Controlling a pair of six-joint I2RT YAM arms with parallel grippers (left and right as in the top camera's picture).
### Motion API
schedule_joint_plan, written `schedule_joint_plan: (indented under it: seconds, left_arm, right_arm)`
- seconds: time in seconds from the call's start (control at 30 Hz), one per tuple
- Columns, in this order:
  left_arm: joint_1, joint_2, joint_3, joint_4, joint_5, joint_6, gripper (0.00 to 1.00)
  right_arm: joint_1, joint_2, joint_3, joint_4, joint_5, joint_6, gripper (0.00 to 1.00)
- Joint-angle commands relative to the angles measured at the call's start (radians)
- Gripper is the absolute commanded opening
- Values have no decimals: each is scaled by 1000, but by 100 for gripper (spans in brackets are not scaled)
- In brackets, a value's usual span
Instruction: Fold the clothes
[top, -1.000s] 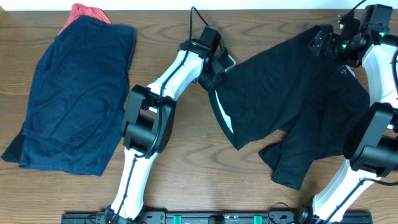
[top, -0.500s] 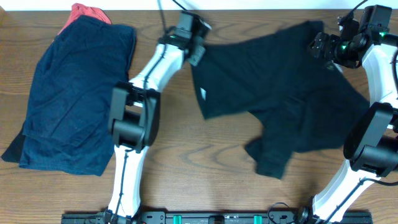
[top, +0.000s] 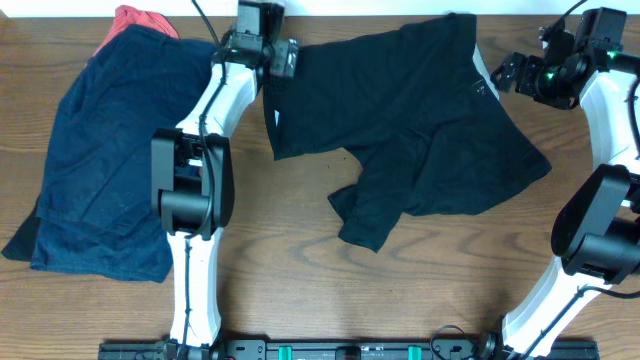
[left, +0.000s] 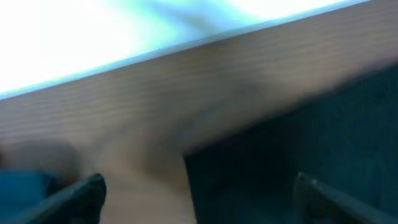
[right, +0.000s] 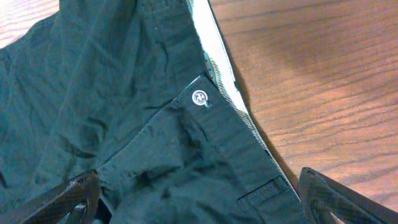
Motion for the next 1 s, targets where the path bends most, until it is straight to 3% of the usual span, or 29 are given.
schedule_joint_plan:
  seconds: [0.0,0.23,0.47,0.83,0.97]
  left_arm:
    - [-27,-119,3,-135,-5,-74,98]
    - [-79,-322,3,-695,107,-115,98]
    - [-151,-341,-34,-1056,334,203,99]
    - [-255,-341,-338,-1036,571,387,97]
    - [-281,-341,-402,-974,593,397,97]
  right_arm:
    - [12,-8,10,-5,-7,-16,99]
    - [12,-8,10,-5,-7,-16,99]
    - [13,-8,10,-3,-7,-16,99]
    - [13,-8,10,-22,1,-16,99]
    - [13,-8,10,-26,0,-16,99]
